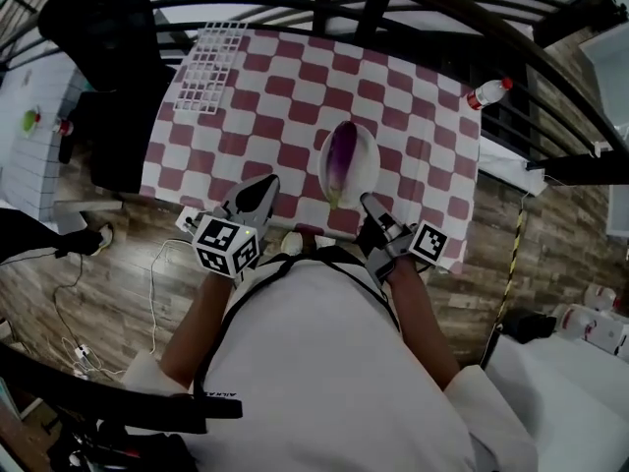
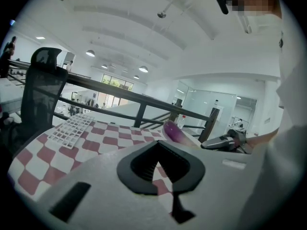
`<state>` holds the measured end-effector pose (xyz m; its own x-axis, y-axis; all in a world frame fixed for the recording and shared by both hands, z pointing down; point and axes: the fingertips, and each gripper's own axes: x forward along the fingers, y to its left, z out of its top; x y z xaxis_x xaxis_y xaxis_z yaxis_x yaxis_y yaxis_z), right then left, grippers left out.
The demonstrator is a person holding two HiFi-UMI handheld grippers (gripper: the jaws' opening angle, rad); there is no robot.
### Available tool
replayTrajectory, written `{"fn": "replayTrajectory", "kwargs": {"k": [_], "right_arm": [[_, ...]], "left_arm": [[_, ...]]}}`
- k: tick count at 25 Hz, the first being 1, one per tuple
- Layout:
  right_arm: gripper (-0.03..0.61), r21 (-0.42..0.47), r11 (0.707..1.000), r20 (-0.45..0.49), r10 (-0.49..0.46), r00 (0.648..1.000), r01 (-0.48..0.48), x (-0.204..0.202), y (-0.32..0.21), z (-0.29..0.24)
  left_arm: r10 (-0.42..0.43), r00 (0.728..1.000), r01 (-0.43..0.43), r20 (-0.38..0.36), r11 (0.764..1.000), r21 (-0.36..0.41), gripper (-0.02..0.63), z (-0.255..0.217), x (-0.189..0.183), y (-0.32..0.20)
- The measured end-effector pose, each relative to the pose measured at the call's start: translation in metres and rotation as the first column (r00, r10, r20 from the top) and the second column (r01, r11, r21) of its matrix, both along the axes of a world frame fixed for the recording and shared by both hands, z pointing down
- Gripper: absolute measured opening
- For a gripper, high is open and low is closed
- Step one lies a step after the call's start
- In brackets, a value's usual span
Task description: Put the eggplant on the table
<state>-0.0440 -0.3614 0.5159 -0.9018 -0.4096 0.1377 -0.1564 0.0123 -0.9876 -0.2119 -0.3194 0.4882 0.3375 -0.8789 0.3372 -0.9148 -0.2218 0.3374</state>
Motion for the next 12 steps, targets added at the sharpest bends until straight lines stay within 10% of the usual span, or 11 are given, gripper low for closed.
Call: {"fn": "replayTrajectory", "kwargs": {"k": [12], "right_arm": [[0.023, -0.007, 0.982, -0.03, -0.191, 0.981, 0.19, -0.013, -0.024, 0.042]], "left_arm": [[-0.139, 0.99, 0.139, 0.002, 0.989, -0.042, 0.006, 0.012, 0.004, 0.006]]}}
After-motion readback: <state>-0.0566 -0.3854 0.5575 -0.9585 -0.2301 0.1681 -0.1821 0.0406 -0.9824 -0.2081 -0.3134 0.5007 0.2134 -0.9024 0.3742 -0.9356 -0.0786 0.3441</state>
